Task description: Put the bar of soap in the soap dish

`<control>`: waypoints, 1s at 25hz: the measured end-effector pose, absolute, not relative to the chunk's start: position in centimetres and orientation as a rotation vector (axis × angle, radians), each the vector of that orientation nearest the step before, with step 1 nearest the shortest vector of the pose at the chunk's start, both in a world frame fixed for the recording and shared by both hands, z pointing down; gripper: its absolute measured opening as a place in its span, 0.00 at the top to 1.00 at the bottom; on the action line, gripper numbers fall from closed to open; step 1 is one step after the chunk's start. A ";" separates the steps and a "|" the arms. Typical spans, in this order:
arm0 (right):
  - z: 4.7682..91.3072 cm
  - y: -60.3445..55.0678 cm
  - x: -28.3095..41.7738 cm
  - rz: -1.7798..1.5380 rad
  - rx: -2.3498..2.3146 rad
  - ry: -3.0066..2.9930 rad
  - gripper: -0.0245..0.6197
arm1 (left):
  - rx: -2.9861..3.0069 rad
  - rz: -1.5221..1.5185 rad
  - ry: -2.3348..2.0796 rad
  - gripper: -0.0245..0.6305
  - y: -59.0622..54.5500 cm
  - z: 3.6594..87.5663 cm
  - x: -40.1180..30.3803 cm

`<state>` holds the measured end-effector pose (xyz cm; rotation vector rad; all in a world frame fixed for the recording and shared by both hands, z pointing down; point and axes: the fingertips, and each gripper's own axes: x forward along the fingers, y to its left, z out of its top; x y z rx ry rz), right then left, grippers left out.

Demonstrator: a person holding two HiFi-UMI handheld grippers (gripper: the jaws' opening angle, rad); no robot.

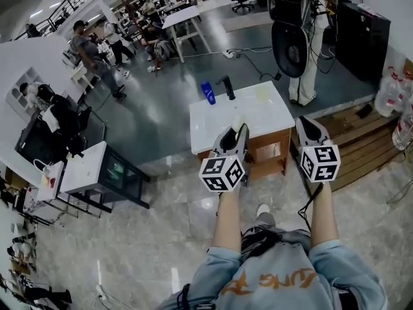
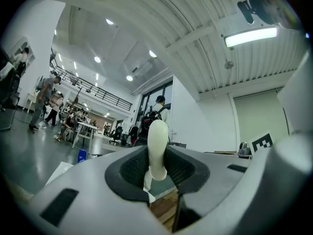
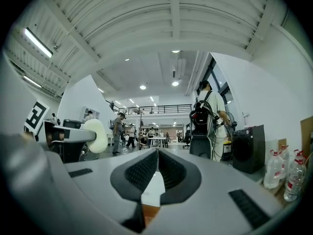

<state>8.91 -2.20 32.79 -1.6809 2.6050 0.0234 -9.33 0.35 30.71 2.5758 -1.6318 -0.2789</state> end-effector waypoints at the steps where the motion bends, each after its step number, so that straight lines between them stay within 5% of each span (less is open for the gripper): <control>1: 32.7 -2.6 8.9 0.031 -1.679 2.604 0.91 | 2.577 -0.284 -1.632 0.79 -0.1 30.6 -9.4; 25: 39.6 -23.6 5.4 -0.075 -1.716 2.763 0.91 | 2.350 -0.298 -1.465 0.79 -22.0 41.0 -11.9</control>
